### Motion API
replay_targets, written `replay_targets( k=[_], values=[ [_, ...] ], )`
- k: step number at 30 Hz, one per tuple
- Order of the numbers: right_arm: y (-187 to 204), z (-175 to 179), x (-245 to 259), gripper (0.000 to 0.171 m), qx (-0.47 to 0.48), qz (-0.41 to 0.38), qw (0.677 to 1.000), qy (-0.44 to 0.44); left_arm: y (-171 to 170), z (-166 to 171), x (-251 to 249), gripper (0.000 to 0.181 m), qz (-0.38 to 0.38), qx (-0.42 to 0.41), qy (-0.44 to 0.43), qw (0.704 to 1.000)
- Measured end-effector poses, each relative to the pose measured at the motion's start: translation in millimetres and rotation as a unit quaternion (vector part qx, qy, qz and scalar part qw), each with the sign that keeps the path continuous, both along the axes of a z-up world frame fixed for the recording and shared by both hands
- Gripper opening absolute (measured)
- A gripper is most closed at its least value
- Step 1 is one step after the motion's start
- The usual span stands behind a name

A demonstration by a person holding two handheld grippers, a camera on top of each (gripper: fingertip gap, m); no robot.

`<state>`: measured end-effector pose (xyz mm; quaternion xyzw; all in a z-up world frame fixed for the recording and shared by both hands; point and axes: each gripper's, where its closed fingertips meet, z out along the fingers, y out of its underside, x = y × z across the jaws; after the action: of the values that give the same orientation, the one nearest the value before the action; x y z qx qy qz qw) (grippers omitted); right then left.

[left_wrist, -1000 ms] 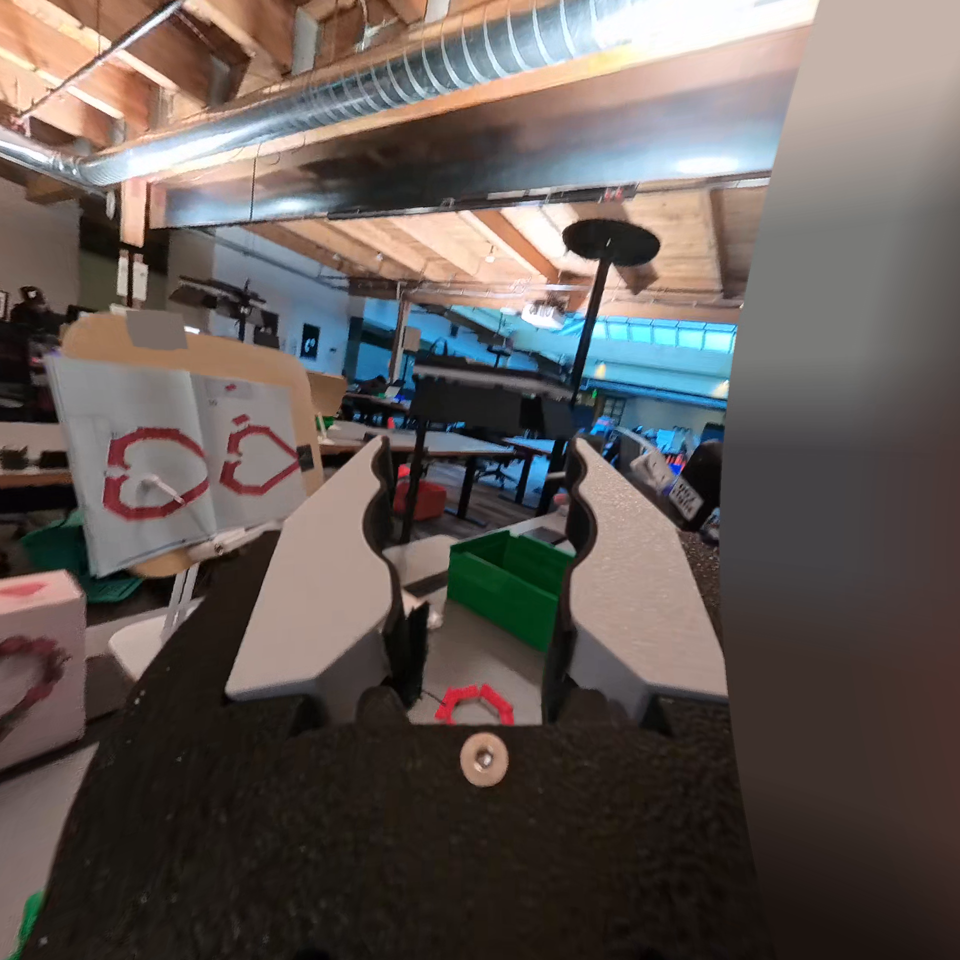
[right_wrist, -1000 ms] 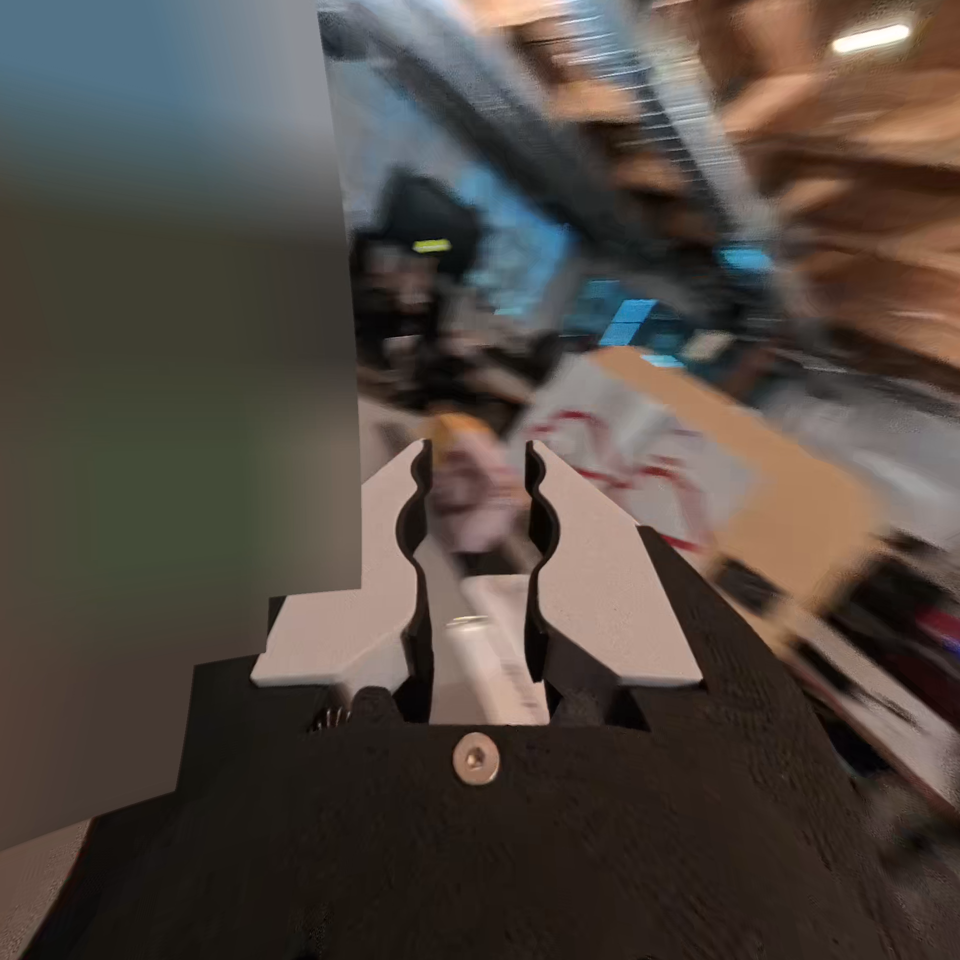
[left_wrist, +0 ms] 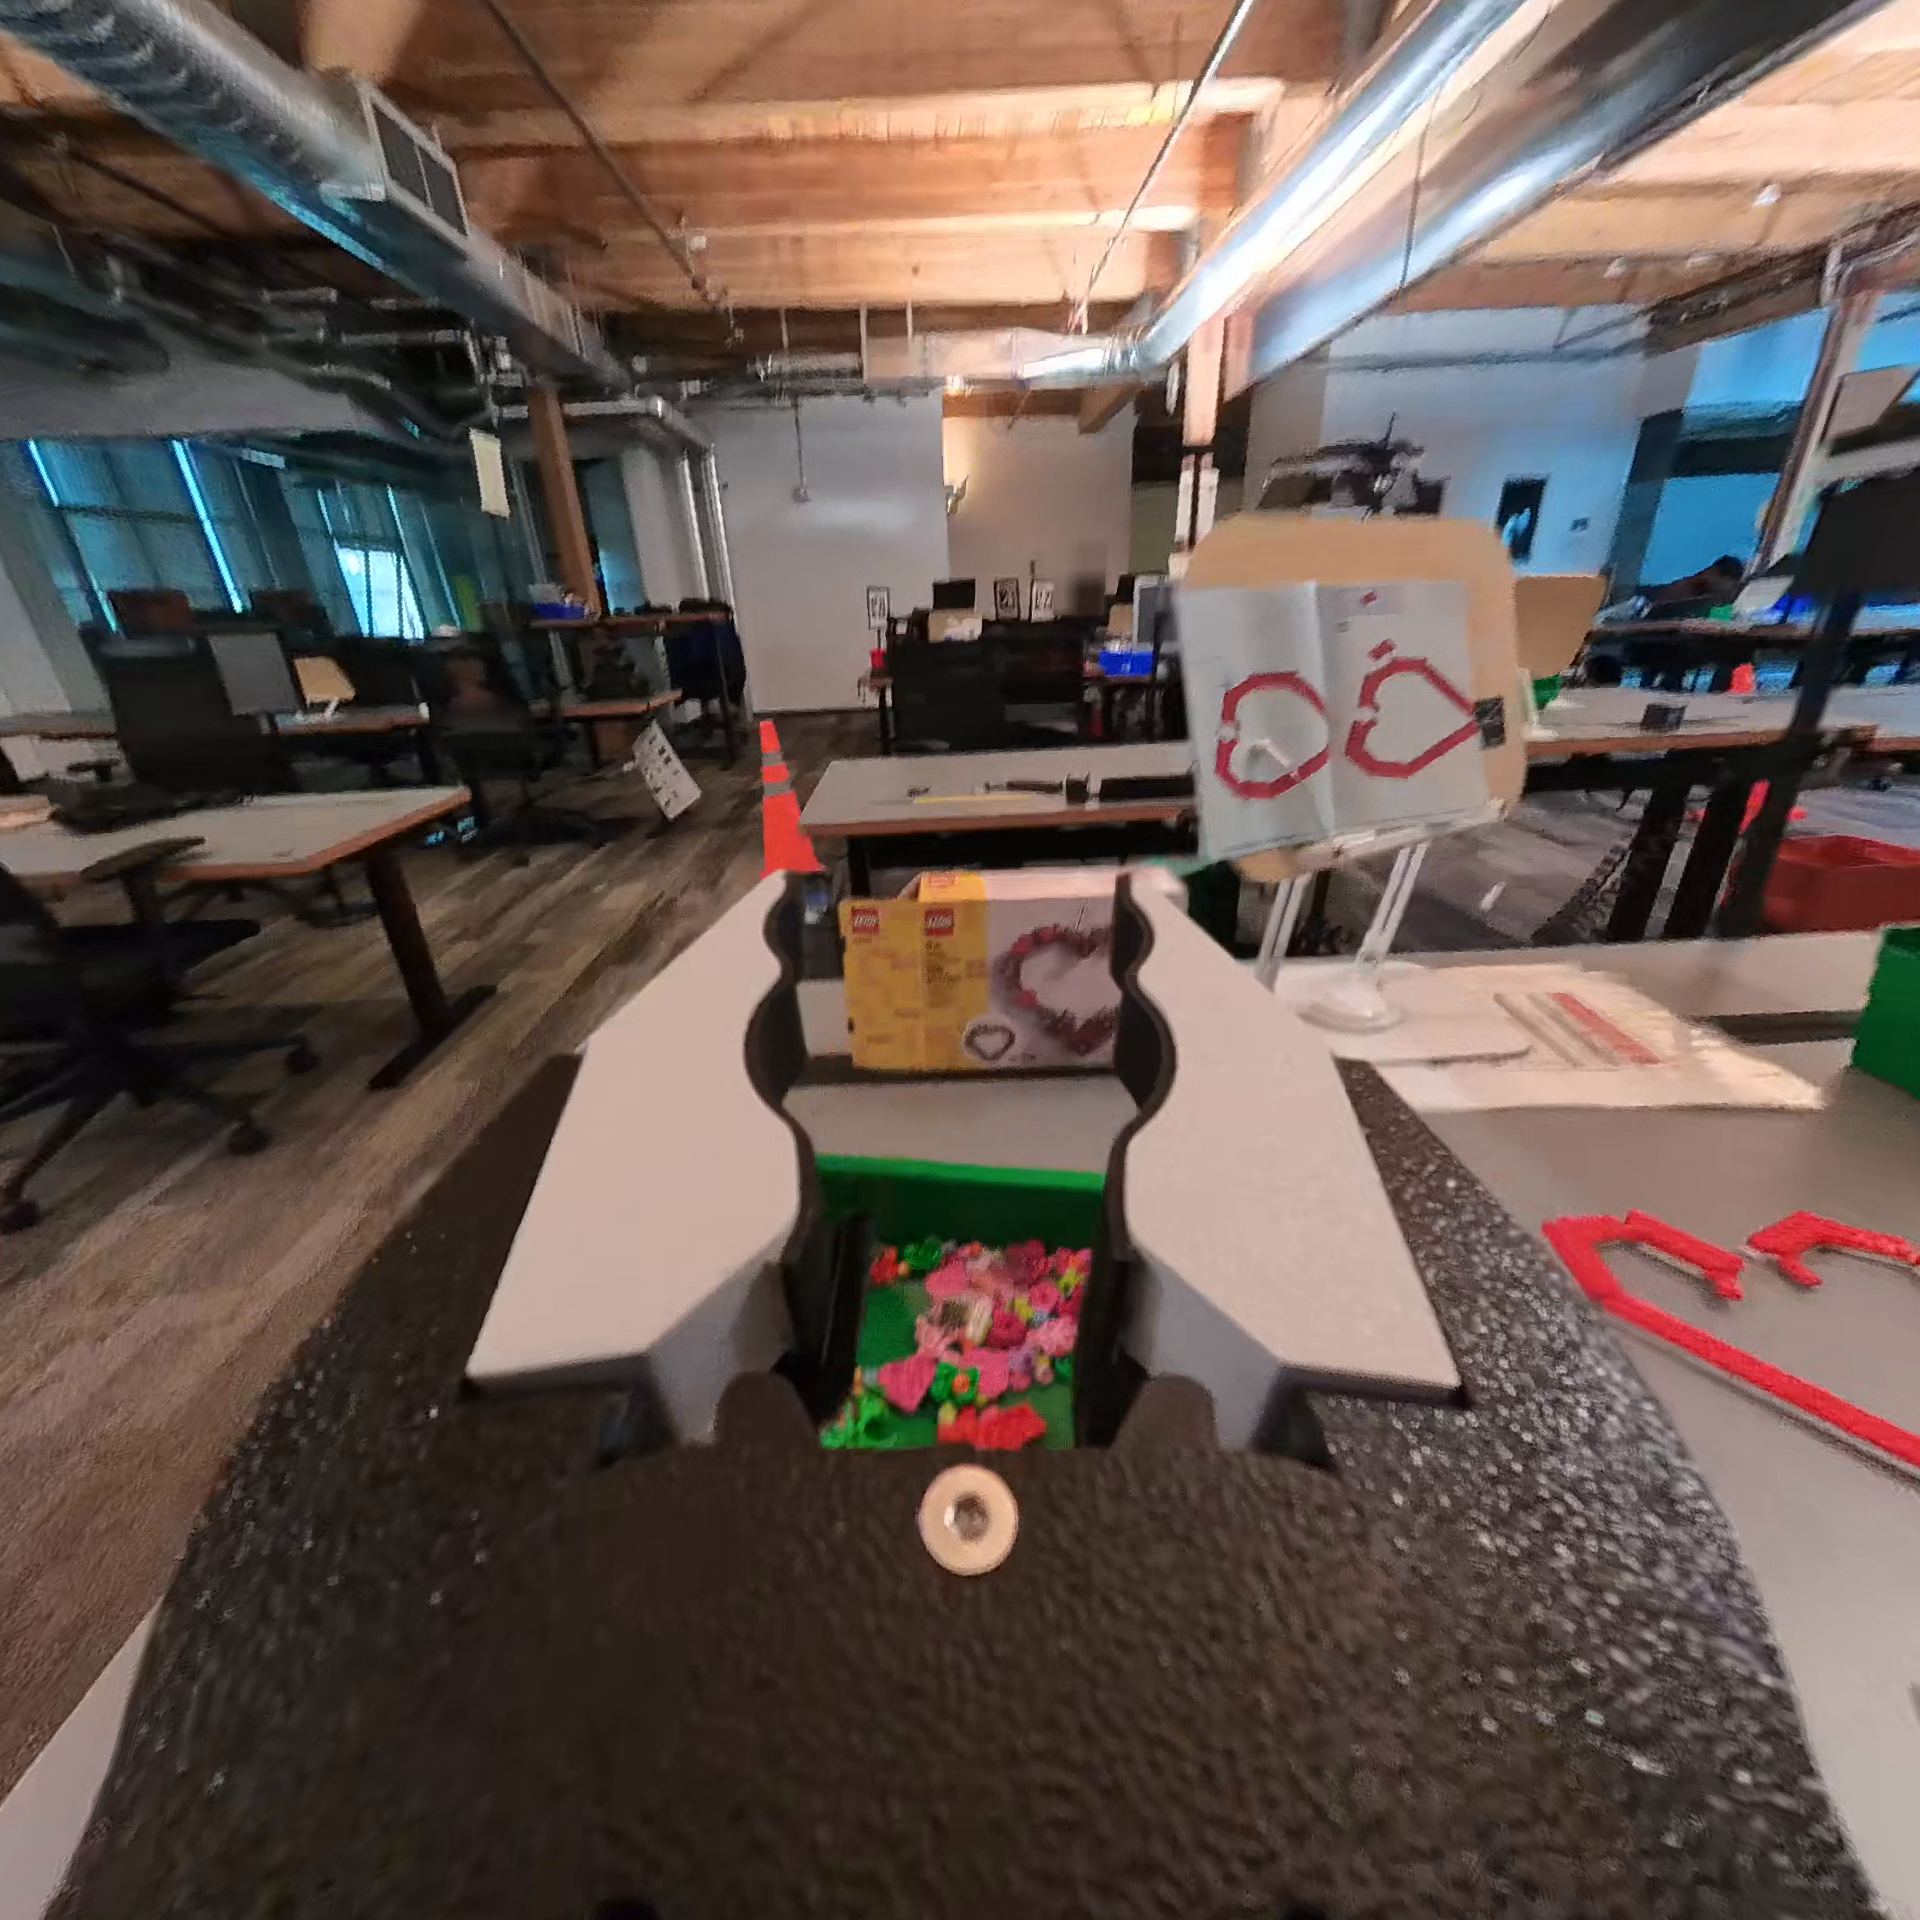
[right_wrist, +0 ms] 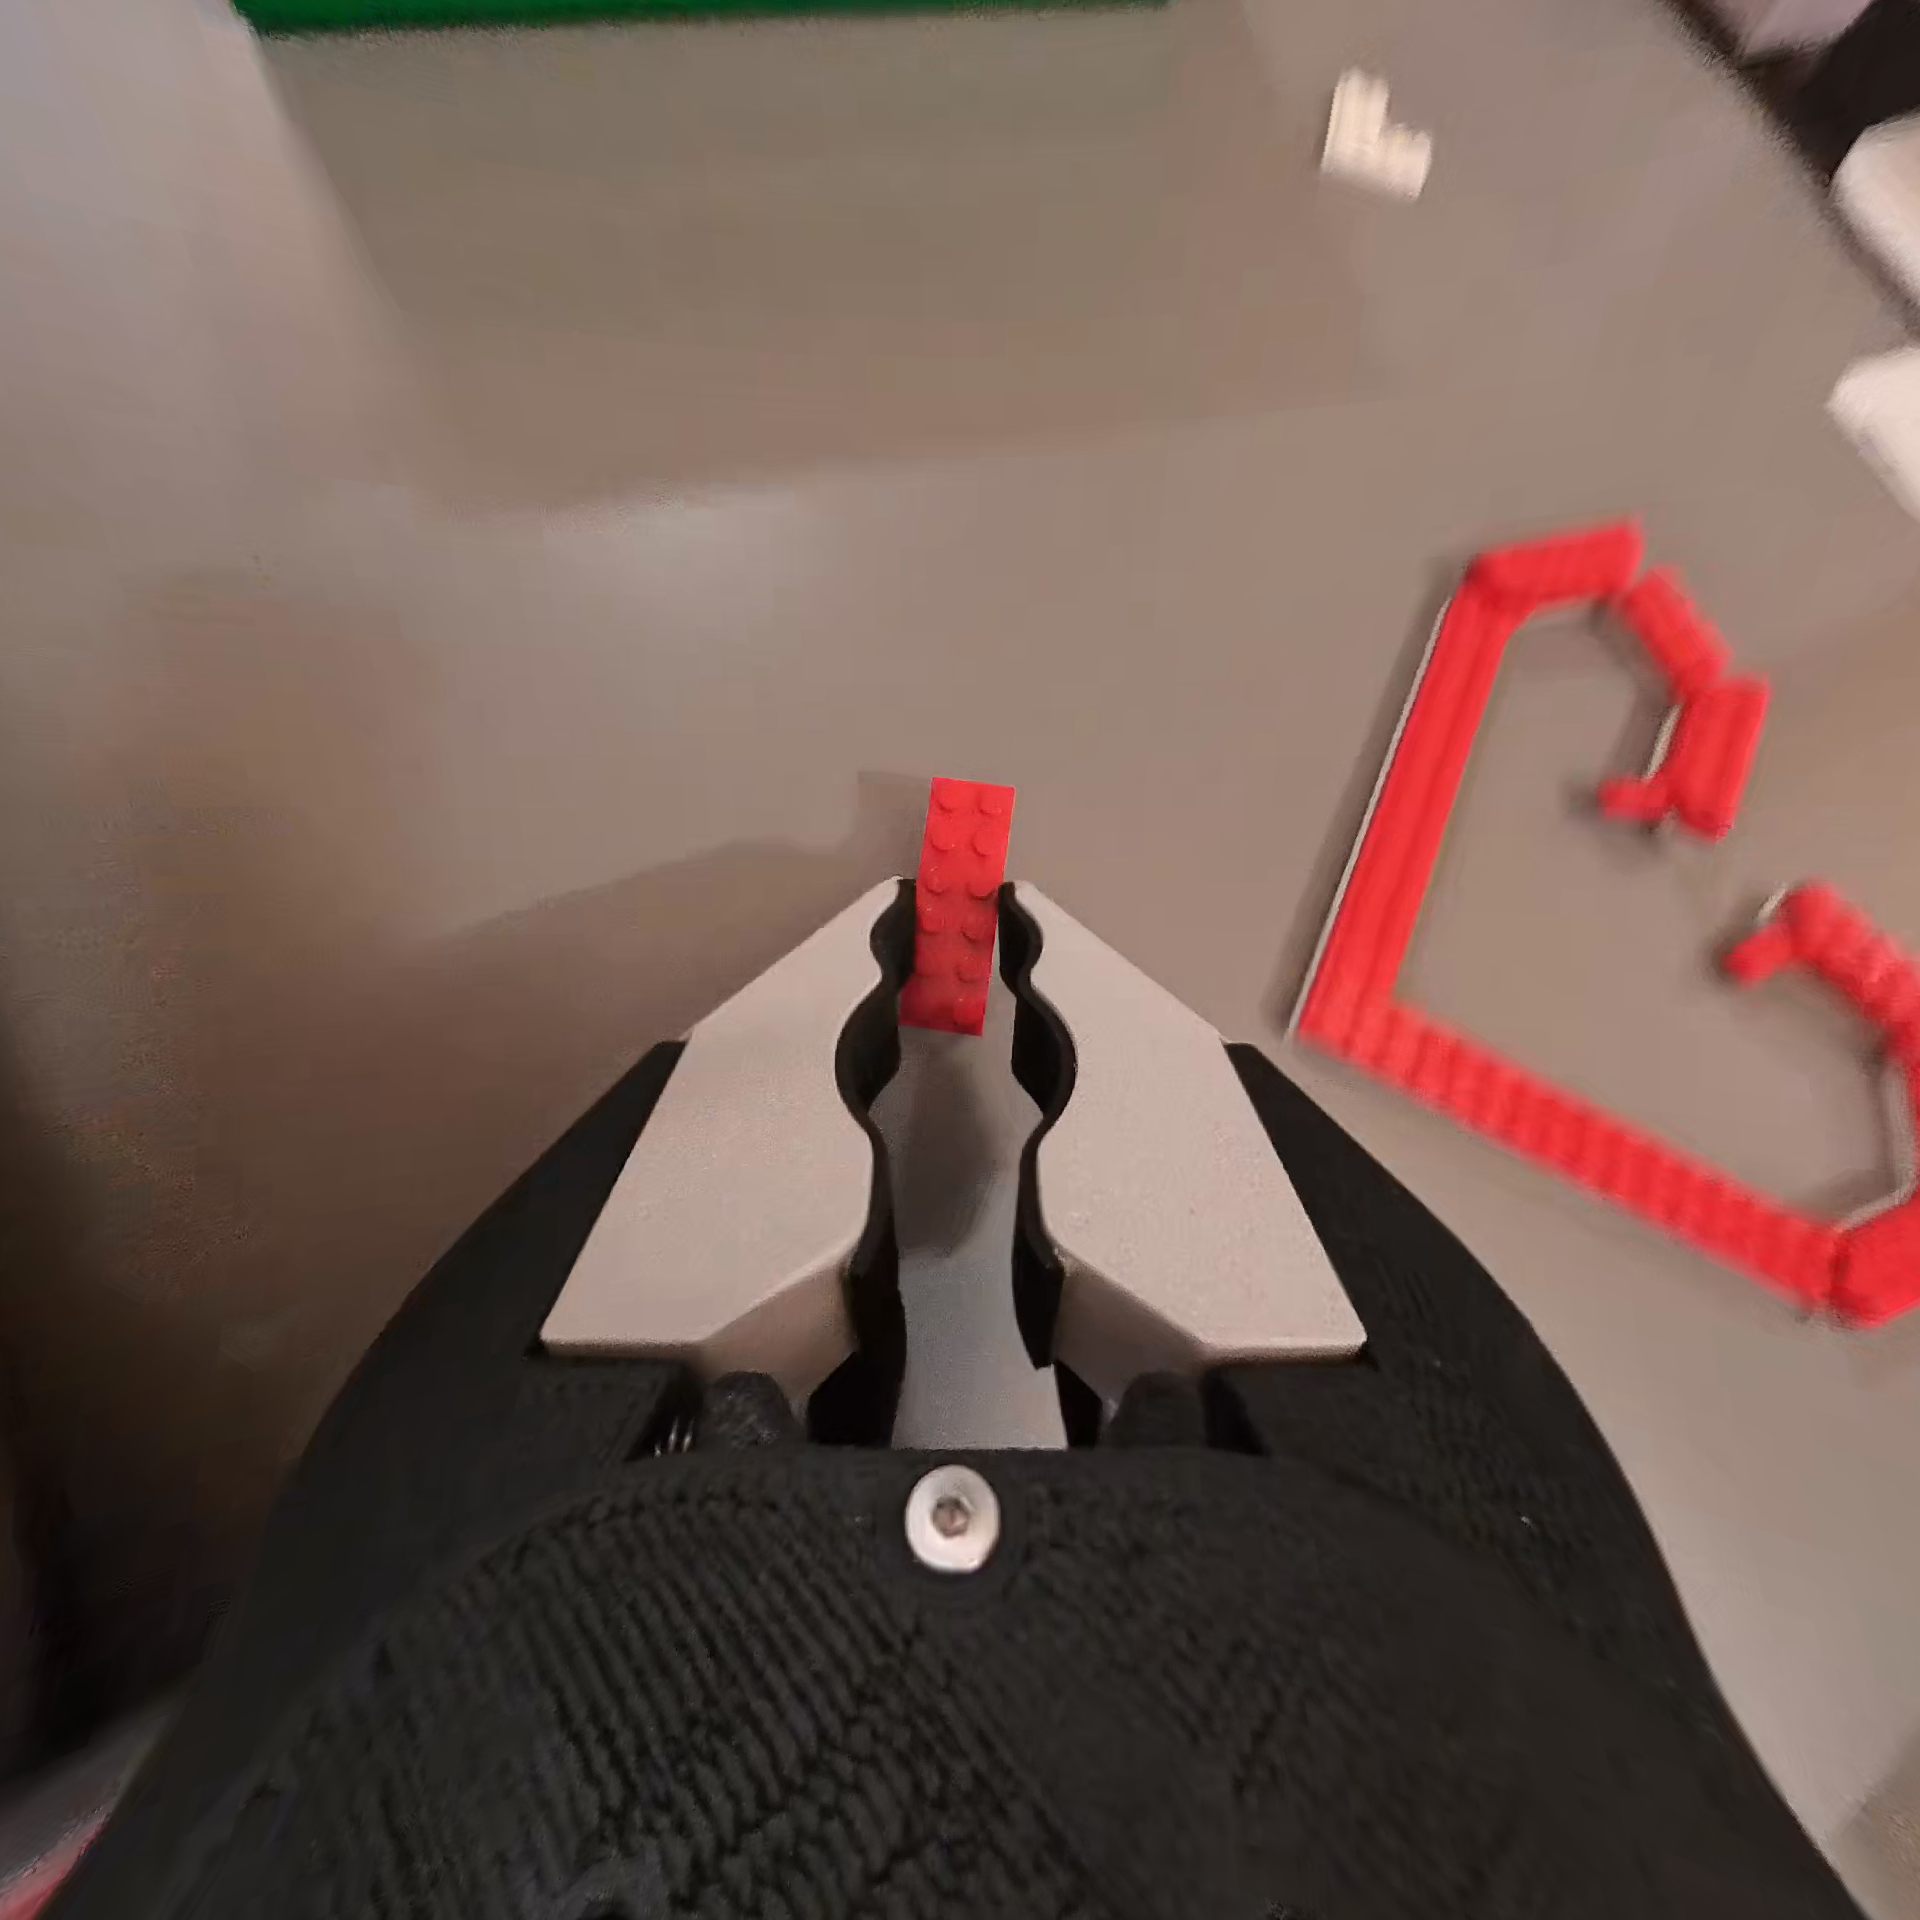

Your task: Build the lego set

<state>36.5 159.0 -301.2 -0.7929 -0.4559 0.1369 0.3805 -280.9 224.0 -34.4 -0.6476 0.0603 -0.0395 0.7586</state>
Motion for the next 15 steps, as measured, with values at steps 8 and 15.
replay_targets(
  k=[8, 15],
  values=[
    [64.0, -17.9, -53.3, 0.014, -0.019, 0.008, 1.0, -0.018, 23.5, -78.5, 6.1, 0.043, -0.056, -0.142, 0.049, 0.987],
    [76.4, 1.8, -64.5, 0.063, 0.002, 0.003, 0.998, 0.057, 29.8, -112.2, -1.7, 0.036, -0.06, -0.21, 0.105, 0.97]
  ],
)
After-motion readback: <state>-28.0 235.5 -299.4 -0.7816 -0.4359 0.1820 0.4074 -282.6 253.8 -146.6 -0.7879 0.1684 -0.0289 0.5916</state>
